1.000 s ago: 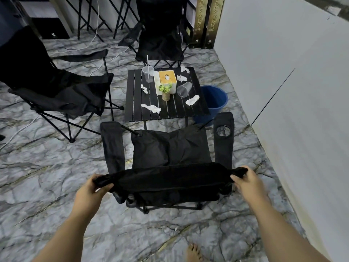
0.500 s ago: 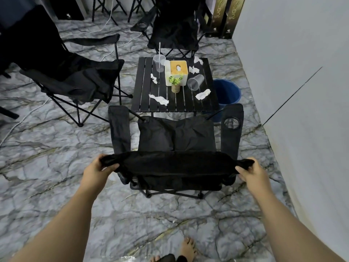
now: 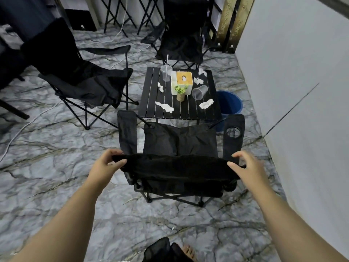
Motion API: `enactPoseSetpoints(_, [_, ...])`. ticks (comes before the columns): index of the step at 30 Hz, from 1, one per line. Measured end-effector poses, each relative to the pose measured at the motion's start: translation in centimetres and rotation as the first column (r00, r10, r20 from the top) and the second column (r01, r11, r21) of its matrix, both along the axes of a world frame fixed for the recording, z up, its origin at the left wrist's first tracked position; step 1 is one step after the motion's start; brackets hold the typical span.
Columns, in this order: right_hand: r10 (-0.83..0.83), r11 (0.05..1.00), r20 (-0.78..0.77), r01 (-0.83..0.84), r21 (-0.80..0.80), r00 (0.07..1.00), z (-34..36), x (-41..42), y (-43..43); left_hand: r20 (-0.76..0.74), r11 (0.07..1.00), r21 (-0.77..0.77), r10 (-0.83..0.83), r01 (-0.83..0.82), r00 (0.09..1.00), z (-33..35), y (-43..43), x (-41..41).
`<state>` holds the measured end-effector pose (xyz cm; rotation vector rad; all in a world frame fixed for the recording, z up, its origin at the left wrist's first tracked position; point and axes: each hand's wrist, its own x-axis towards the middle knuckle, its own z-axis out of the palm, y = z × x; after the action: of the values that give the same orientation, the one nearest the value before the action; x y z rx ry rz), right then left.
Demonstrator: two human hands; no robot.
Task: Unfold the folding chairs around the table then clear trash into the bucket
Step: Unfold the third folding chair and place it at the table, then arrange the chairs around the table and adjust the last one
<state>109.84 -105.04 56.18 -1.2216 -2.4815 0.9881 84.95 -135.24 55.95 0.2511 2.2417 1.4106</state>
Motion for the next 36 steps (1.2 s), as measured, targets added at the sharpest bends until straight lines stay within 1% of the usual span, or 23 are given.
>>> enactPoseSetpoints(1, [0.057,0.996,0.015,-0.058,0.073,0.998,0.7,-1.3,-0.4,-0.003,1.000,0.023,-0.005,0.005,1.000,0.5,-0.4,-0.3])
enactPoseSetpoints(2, [0.110,0.990,0.018,-0.111,0.084,0.994,1.5,-2.9,-1.1,-0.015,0.999,0.037,-0.009,0.009,1.000,1.1,-0.9,-0.7])
enactPoseSetpoints(4, [0.232,0.972,-0.003,-0.232,-0.021,0.973,3.5,-6.8,-3.4,-0.043,0.999,0.016,-0.027,0.028,0.999,2.5,-2.1,-1.5])
enactPoseSetpoints(7, [0.446,0.882,-0.022,-0.443,-0.157,0.895,5.6,-13.3,-8.5,-0.007,0.985,-0.112,-0.130,0.128,0.992,4.1,-5.5,-3.3])
enactPoseSetpoints(9, [0.581,0.799,0.025,-0.565,-0.203,0.813,6.6,-17.7,-12.5,0.034,0.942,-0.257,-0.214,0.215,0.976,4.8,-8.8,-4.4])
enactPoseSetpoints(11, [0.691,0.709,0.073,-0.655,-0.260,0.719,7.2,-22.0,-16.8,0.035,0.906,-0.362,-0.224,0.221,0.974,5.3,-12.5,-5.6])
enactPoseSetpoints(13, [0.791,0.606,0.131,-0.736,-0.300,0.598,7.3,-26.3,-21.5,0.004,0.906,-0.390,-0.179,0.166,0.984,5.5,-16.3,-7.3])
enactPoseSetpoints(15, [0.847,0.530,0.215,-0.794,-0.296,0.486,6.7,-30.7,-26.1,-0.028,0.903,-0.416,-0.132,0.108,0.991,5.2,-19.9,-9.4])
enactPoseSetpoints(17, [0.862,0.490,0.288,-0.830,-0.266,0.417,5.7,-34.9,-30.6,-0.057,0.898,-0.437,-0.087,0.053,0.995,4.6,-23.4,-12.1])
enactPoseSetpoints(18, [0.862,0.481,0.314,-0.840,-0.252,0.399,5.2,-36.9,-32.7,-0.062,0.891,-0.451,-0.082,0.045,0.995,4.3,-25.2,-13.5])
enactPoseSetpoints(22, [0.841,0.483,0.401,-0.837,-0.258,0.362,4.6,-44.1,-40.0,-0.011,0.859,-0.506,-0.091,0.073,0.996,3.6,-32.6,-19.4])
enactPoseSetpoints(24, [0.837,0.486,0.417,-0.832,-0.268,0.355,4.5,-47.4,-42.7,-0.026,0.847,-0.530,-0.065,0.041,0.998,3.5,-35.6,-22.6])
enactPoseSetpoints(27, [0.828,0.500,0.436,-0.815,-0.291,0.352,4.3,-51.8,-45.4,-0.057,0.842,-0.539,-0.073,0.031,0.996,3.0,-38.3,-27.4])
enactPoseSetpoints(31, [0.819,0.519,0.444,-0.798,-0.306,0.362,2.9,-57.8,-46.2,-0.078,0.837,-0.544,-0.125,0.063,0.989,1.4,-39.2,-33.8])
enactPoseSetpoints(36, [0.822,0.532,0.413,-0.787,-0.312,0.392,1.3,-67.5,-45.2,-0.028,0.849,-0.508,-0.188,0.148,0.982,-0.3,-38.9,-45.0])
